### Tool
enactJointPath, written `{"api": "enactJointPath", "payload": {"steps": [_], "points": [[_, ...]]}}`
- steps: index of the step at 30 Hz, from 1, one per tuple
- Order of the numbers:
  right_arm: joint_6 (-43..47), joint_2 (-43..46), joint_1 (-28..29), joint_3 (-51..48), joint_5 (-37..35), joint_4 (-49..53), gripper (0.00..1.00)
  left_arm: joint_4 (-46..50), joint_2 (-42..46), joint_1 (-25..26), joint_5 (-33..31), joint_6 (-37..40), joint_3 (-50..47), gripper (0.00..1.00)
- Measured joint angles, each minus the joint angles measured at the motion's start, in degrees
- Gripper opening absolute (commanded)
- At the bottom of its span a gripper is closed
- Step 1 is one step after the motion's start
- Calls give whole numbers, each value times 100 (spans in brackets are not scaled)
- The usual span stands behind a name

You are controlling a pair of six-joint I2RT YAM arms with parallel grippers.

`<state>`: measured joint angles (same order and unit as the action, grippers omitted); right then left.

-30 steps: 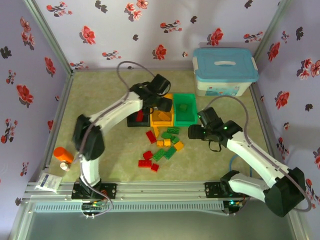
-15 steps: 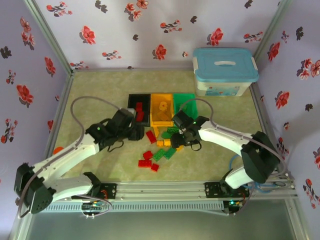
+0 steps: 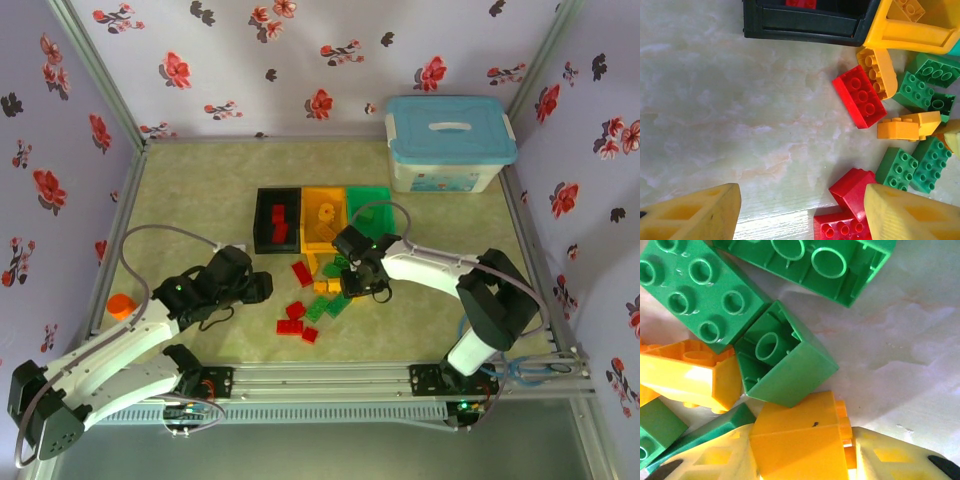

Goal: Sort the legos into containers by color
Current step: Pick up the lego from the bottom-center of the table, then place the lego in the container, then pick up the lego from the center of the table.

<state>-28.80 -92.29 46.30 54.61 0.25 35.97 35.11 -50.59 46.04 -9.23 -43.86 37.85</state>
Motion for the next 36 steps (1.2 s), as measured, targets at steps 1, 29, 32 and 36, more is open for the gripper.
{"api": "enactJointPath", "payload": {"steps": [1, 29, 32, 36], "points": [[-15, 4, 9, 4, -26, 13, 38, 0, -15, 0, -4, 2, 0, 65], [1062, -2955, -660, 5364, -846, 1598, 77, -179, -1178, 2415, -1137, -820, 42, 64], [1084, -2870, -656, 5554, -868, 1685, 79, -219, -1379, 2413, -1178, -772, 229, 67], [1080, -2352, -623, 5508, -909, 1801, 79, -439, -1703, 2282, -1080, -577, 627, 68]]}}
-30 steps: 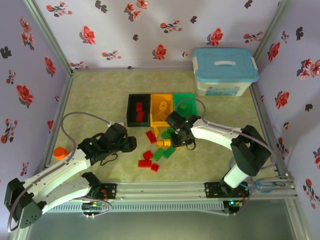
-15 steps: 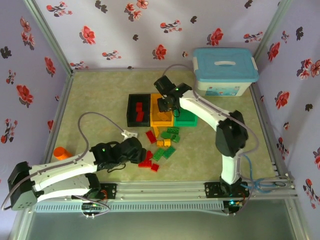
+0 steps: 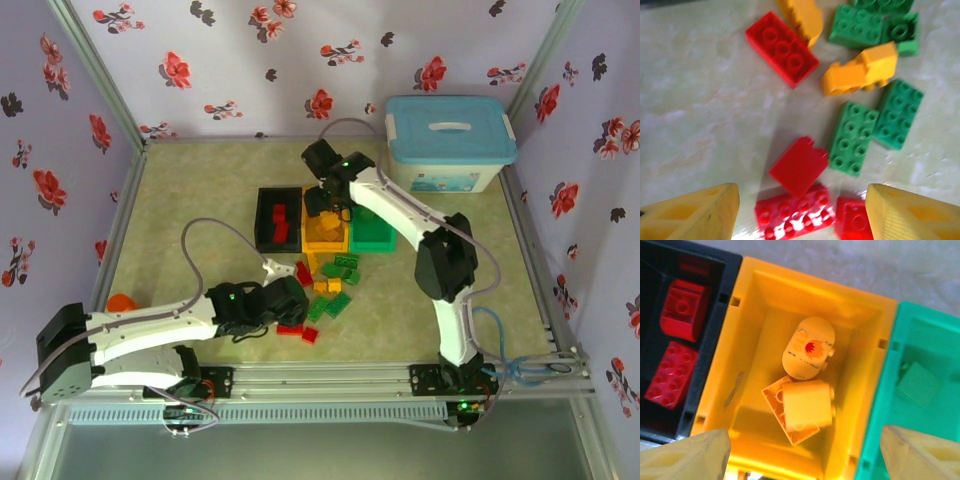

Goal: Sort the legos into containers by color
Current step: Pick up the lego from the center of the table.

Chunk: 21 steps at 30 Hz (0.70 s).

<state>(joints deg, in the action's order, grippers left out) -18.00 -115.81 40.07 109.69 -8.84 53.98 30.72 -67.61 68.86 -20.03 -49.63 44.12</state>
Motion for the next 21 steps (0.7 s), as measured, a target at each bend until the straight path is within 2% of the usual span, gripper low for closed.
{"api": "enactJointPath", "payload": {"steps": [4, 10, 16, 21], "points": [[-42, 1248, 24, -734, -42, -162, 80, -234, -551, -385, 361, 216, 448, 67], [-225, 3239, 37, -2551, -177, -632, 80, -289, -1923, -782, 953, 656, 1488, 67], [-527, 4157, -81, -4424, -256, -743, 79, -114, -3165, -955, 1333, 962, 2422, 63], [-761, 4839, -254, -5296, -280, -743, 79, 146, -3458, -1062, 1434, 975, 2529, 60]]}}
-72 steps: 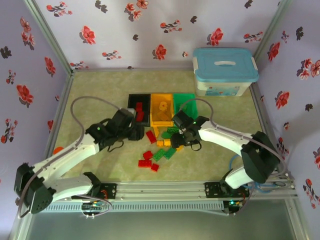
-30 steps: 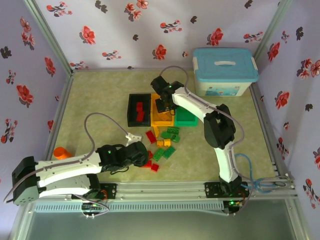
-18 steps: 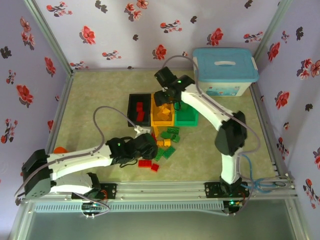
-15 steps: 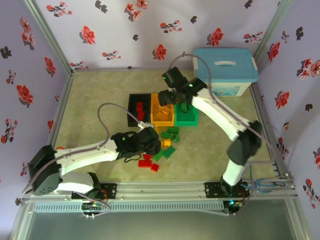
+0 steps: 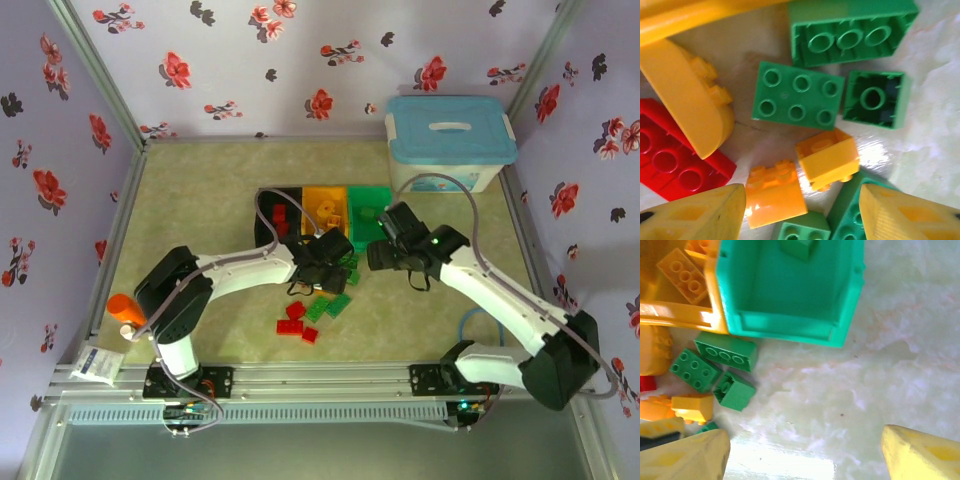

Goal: Sort the legos into containers by color
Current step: Pick up the lego from the center of the table.

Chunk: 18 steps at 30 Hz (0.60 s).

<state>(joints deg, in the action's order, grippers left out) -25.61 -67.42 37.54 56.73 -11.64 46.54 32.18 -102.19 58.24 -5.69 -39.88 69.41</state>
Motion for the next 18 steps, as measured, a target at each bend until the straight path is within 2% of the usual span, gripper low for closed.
{"api": "enactJointPath", "payload": {"steps": [4, 18], "points": [[-94, 321, -70, -175, 0, -7, 79, 63, -9, -31, 24, -22, -33, 59], [-170, 87, -81, -177, 28, -195, 78, -116, -17, -76, 94, -109, -310, 44]]}}
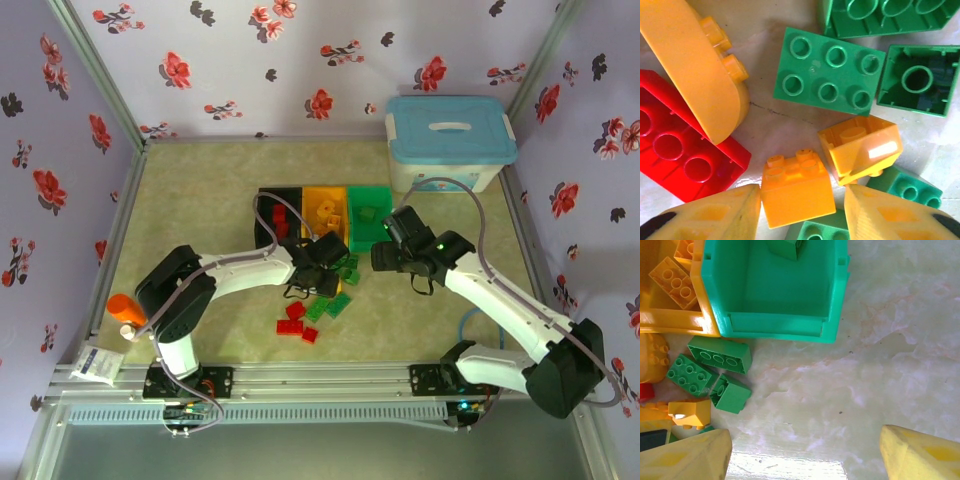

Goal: Sort the legos into containers by color
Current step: Pick up the lego from the center of the table.

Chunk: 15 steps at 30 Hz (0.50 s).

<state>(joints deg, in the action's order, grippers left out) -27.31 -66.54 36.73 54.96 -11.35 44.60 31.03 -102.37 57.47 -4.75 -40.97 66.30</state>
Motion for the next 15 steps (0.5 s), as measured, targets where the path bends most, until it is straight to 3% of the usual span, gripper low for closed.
{"api": "enactJointPath", "payload": {"steps": [9, 15], "points": [[-39, 4, 0, 0, 0, -2, 77, -9, -52, -140, 35, -42, -28, 30], [-39, 11, 0, 0, -4, -31, 77, 328, 225, -201, -105, 28, 90, 28]]}}
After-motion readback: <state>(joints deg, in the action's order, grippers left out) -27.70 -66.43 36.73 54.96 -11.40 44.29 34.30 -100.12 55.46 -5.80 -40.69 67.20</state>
